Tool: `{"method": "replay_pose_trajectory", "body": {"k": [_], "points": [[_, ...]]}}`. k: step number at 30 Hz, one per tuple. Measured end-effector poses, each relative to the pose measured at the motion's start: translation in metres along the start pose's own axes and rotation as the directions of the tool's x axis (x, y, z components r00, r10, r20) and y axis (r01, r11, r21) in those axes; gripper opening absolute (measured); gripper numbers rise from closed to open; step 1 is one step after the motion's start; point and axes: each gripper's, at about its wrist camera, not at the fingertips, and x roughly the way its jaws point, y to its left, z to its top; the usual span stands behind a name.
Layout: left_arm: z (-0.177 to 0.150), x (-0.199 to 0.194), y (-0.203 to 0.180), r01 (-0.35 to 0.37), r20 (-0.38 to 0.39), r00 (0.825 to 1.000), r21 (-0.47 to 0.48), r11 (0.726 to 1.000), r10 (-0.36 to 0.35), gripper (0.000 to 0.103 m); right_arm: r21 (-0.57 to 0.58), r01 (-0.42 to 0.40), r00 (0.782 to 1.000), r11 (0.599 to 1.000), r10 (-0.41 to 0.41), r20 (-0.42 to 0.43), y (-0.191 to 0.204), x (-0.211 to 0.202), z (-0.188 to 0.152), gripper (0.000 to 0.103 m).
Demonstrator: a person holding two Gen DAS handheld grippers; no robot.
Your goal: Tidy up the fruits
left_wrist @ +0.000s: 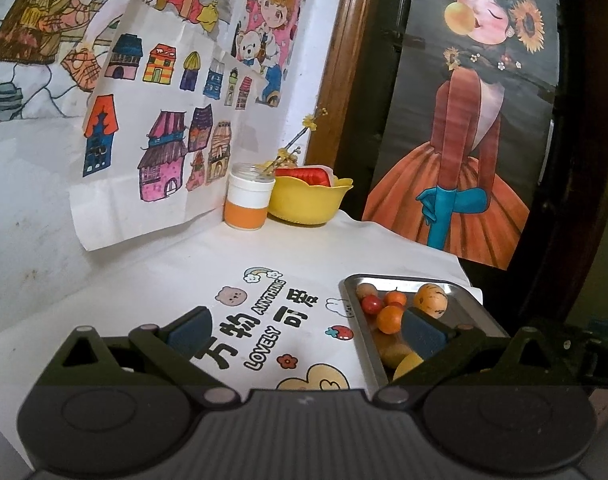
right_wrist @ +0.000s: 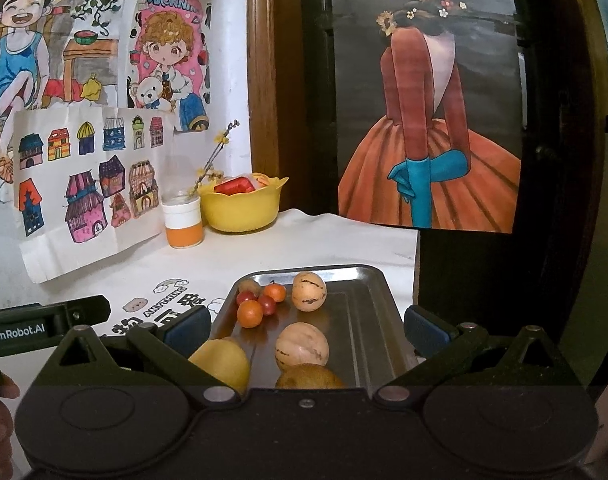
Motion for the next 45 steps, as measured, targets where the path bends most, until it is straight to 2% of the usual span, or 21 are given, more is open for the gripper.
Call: {"method": "replay_pose_trajectory", "body": {"k": [9, 30, 45], "points": [[-0.003, -0.006, 0.001, 0.007, 0.026, 1.0, -0.011, 1.0, -0.007, 0.103, -0.03, 0.02, 0.999, 0.999, -0.02, 0.025, 0.008, -0.009, -0.005, 0.102], [-0.022, -0.019, 0.011, 0.028, 0.013, 1.0, -0.009, 1.0, -0.028, 0.103, 0.0, 0.073, 0.997, 0.997, -0.073, 0.034, 0.013, -0.026, -0.031, 0.102], [-0.033, -0.031, 0.02, 0.009, 0.023, 1.0, 0.014, 1.0, -0.009, 0.103, 0.008, 0.025, 0.998, 1.0, -0.025, 0.05, 0.018, -0.036, -0.044, 0.102]]}}
